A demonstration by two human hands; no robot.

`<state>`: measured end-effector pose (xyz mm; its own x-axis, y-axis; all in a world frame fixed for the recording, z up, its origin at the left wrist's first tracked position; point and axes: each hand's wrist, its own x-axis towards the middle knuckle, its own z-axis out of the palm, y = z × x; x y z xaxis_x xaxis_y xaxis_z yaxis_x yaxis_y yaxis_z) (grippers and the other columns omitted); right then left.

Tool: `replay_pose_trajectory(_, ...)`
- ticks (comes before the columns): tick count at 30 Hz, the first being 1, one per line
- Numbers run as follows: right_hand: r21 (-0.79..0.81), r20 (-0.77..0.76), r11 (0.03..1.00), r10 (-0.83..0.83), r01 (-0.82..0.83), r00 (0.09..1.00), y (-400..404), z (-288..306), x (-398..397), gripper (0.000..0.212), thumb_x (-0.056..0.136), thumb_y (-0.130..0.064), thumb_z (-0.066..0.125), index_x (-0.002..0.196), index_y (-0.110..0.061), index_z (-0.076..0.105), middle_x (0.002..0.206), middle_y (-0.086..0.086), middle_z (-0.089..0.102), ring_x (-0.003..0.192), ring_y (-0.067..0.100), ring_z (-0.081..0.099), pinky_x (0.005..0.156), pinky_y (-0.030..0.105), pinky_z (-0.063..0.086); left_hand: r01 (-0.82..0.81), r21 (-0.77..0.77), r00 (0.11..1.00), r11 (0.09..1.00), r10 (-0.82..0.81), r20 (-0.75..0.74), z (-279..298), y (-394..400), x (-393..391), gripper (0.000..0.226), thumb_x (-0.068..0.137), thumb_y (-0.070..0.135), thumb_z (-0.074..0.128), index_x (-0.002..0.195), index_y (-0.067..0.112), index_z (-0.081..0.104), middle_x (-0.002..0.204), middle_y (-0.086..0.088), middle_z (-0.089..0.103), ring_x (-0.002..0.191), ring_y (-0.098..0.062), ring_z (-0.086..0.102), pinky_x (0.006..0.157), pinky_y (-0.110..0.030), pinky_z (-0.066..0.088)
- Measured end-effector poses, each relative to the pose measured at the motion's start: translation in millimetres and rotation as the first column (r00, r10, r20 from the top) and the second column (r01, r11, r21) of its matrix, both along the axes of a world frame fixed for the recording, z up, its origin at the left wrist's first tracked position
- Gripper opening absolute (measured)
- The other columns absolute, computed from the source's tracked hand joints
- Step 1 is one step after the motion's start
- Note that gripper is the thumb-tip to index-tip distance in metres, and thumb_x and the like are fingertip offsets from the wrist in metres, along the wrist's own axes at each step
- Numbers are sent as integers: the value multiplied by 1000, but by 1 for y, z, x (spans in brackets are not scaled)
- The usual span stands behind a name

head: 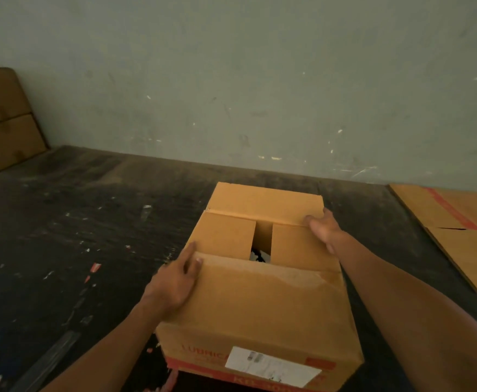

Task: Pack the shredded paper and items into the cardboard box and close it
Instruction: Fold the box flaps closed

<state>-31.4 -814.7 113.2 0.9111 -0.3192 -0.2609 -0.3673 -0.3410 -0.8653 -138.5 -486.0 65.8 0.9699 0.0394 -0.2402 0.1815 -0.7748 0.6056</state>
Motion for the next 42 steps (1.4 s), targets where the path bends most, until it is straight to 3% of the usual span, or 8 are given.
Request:
replay_pose_trajectory(7, 282, 131, 940, -235, 191, 963, -7, 7, 10, 68, 97, -47, 46, 153, -22, 17, 157, 9, 28, 139, 34, 32, 112, 46, 27, -12, 30, 1000, 999, 11, 28, -5, 0, 2, 61, 96, 64, 19, 151, 48, -3, 144, -8, 49, 120, -26, 54, 102, -53, 45)
replay_pose_trajectory(11, 441, 135, 878, -271, 187, 953, -15, 11, -8, 66, 92, -67, 31, 141, -27, 42, 138, -2, 51, 120, 23, 48, 105, 46, 34, -34, 2, 999, 999, 34, 21, -5, -1, 1, 65, 97, 64, 20, 150, 46, -13, 149, -8, 44, 124, -27, 52, 106, -52, 41)
replay_pose_trajectory(17, 504, 259, 850, -316, 151, 913, -16, 6, -62, 49, 98, -51, 37, 126, -17, 59, 125, -5, 55, 123, 17, 46, 101, 41, 32, -70, -90, 996, 993, 75, 49, -6, 1, 2, 80, 95, 65, 29, 146, 42, -28, 151, -11, 43, 123, -31, 55, 105, -56, 41)
replay_pose_trajectory(21, 321, 303, 940, -217, 114, 928, -17, -9, -89, 21, 96, -30, 52, 102, -18, 69, 121, 1, 61, 111, 15, 53, 83, 29, 39, -49, -99, 990, 994, 61, 129, -1, -2, -3, 80, 97, 59, 33, 138, 51, -35, 156, -12, 34, 130, -34, 48, 107, -58, 36)
replay_pose_trajectory(26, -40, 202, 996, 84, -77, 976, -21, -32, -114, 28, 100, -21, 48, 124, -24, 61, 153, -2, 36, 141, 22, 31, 113, 39, 25, -8, -69, 982, 998, 21, 189, 2, -3, -7, 74, 100, 52, 34, 140, 56, -28, 157, -8, 31, 135, -34, 42, 108, -61, 34)
replay_pose_trajectory(32, -396, 18, 893, 243, -216, 970, -11, -33, -127, 48, 102, -37, 38, 149, -30, 32, 163, 1, 11, 146, 30, 20, 118, 48, 20, -13, 81, 991, 997, 2, 137, 2, -6, -8, 53, 103, 51, 22, 153, 43, 11, 163, -2, 18, 144, -31, 30, 111, -56, 31)
replay_pose_trajectory(36, -492, -80, 817, 302, -301, 950, -7, -41, -130, 62, 97, -58, 25, 153, -35, 9, 163, -4, -9, 148, 35, 11, 115, 61, 17, -22, 121, 990, 992, 5, 140, 2, -7, -10, 52, 103, 50, 21, 154, 42, 12, 163, -4, 19, 141, -32, 35, 107, -53, 38)
replay_pose_trajectory(42, -473, -78, 825, 309, -308, 948, -7, -39, -132, 60, 99, -55, 24, 153, -36, 7, 162, -5, -12, 149, 31, 5, 117, 60, 15, -51, 129, 986, 990, 29, 165, 2, -10, -16, 53, 103, 50, 21, 154, 42, 12, 162, -3, 21, 138, -32, 38, 103, -52, 40)
